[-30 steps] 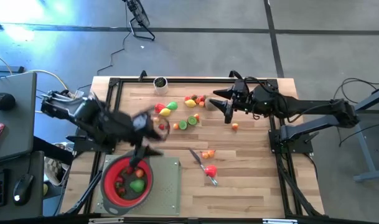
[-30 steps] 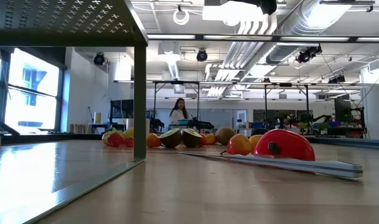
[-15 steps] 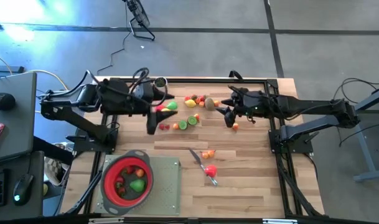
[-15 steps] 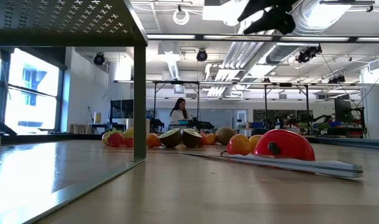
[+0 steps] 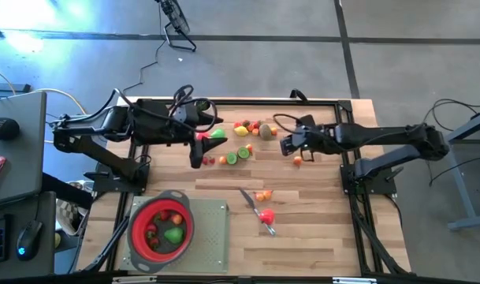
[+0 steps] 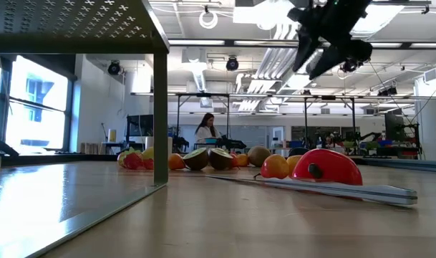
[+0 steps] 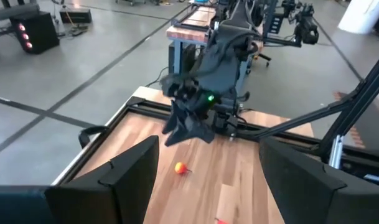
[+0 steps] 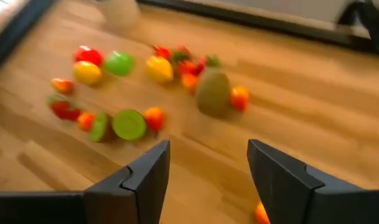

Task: Pick & Place Fruit
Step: Put the pear into the red strainer bowl on the shelf

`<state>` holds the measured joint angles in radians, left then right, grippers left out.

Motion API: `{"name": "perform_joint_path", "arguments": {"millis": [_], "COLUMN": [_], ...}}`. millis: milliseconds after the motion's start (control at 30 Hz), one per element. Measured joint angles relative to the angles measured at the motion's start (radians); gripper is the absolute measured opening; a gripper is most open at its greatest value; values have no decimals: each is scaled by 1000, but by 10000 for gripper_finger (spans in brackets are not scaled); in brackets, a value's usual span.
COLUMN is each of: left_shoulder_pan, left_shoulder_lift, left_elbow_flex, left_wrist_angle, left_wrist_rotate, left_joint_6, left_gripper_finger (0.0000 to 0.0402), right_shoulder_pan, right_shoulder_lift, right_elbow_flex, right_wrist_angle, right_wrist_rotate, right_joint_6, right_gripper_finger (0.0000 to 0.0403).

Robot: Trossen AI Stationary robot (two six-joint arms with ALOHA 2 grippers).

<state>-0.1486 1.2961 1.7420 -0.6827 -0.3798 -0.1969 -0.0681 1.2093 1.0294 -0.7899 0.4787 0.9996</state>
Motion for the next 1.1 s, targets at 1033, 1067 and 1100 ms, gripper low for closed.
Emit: {"name": "perform_joint_path", "arguments": {"millis": [1033,1067,1100], "left_shoulder_pan": [-2,-2,-2], "left_shoulder_lift": [-1,-1,-1], "left_elbow_flex": [0,0,0], "left_wrist_angle": [-47,-53,-57], "left_wrist_rotate": [3,4,4], "left_joint_6": [84,84,84], "left_gripper_finger": [271,271,271], "right_shoulder_pan": [-112,-118,-125], "right_shoulder_lift": [369,369,368], "right_elbow_flex": [-21,-37,-57], "right_wrist_angle": [-196,-175,-160], "right_wrist_rotate": [-253,-254,-258], "right_joint_6": [47,44,43], "right_gripper_finger": [207,207,207]}}
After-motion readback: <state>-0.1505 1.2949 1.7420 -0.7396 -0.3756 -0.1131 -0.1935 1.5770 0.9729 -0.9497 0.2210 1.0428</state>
